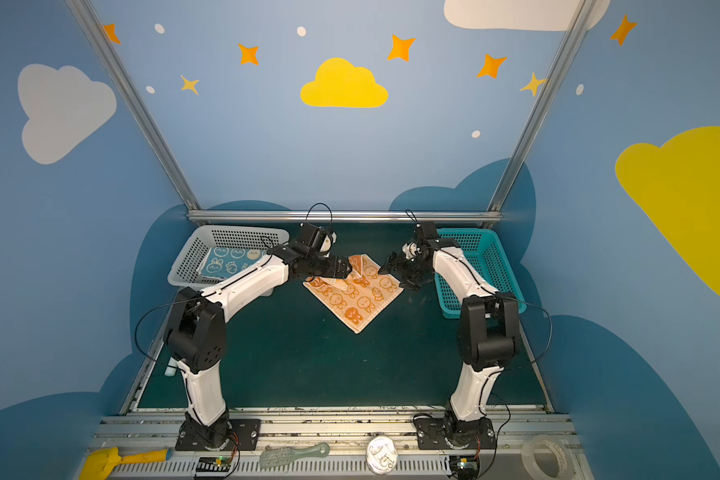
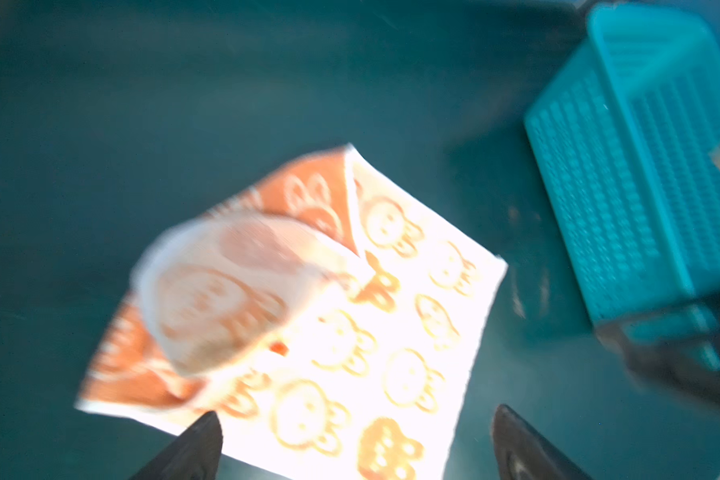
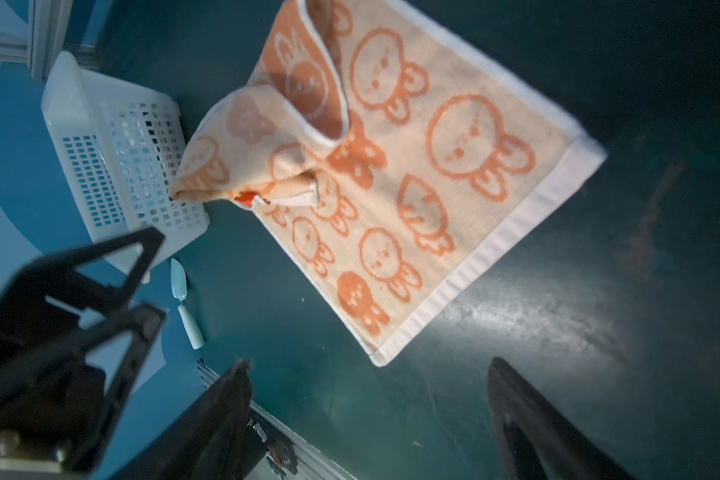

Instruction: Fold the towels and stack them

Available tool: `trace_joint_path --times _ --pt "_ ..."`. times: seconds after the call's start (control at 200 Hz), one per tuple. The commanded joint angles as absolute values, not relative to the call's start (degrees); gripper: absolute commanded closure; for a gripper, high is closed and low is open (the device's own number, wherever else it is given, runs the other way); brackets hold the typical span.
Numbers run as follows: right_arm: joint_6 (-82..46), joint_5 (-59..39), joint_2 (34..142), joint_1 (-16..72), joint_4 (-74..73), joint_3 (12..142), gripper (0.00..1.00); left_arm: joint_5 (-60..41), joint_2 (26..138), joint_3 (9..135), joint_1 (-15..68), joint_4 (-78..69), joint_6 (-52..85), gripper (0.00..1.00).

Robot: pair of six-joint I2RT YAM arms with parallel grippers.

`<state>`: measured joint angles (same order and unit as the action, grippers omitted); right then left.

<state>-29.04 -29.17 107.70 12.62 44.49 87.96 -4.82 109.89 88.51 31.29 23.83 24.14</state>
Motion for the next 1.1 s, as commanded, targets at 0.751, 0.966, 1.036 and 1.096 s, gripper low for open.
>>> trace_joint_path --times 0.751,0.966,1.036,1.096 --pt "-27.5 -30.2 124.7 14.4 43.6 90.6 0.12 -3.3 129.9 99.0 24.6 34.1 19.7 0.00" --pt "-33.1 -32.3 120.7 18.0 36.5 79.9 0.12 -0.8 134.6 106.7 23.0 36.9 16.6 0.00" --pt "-35.5 -32.7 119.2 20.3 33.9 77.1 0.12 -0.7 136.7 111.0 22.6 38.7 15.9 0.00" --pt "-37.4 -32.5 118.2 23.0 32.9 76.1 0.12 -0.5 138.8 115.0 22.4 40.0 14.8 0.00"
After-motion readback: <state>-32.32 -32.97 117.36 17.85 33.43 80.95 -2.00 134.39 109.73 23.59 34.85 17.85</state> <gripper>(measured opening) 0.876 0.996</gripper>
